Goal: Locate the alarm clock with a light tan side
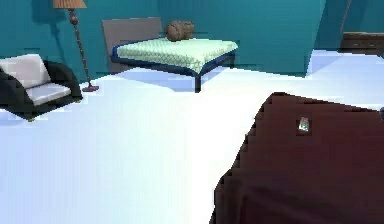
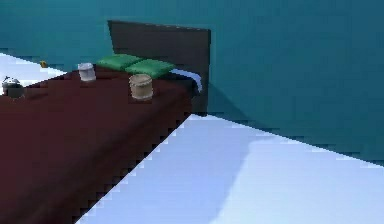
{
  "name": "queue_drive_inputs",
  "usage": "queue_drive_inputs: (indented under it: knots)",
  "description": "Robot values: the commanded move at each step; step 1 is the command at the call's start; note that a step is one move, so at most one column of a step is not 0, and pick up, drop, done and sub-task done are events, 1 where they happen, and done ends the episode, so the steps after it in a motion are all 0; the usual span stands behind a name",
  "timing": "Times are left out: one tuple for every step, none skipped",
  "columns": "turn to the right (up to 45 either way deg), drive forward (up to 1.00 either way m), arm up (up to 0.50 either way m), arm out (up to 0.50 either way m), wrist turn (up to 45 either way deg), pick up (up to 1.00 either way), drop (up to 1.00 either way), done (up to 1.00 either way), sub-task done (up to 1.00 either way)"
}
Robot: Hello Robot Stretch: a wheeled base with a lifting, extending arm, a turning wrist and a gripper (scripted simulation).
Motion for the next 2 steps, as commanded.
queue_drive_inputs:
  knots:
    - [0.0,0.4,0.0,0.0,0.0,0.0,0.0,0.0,0.0]
    - [-45.0,0.0,0.0,0.0,0.0,0.0,0.0,0.0,0.0]
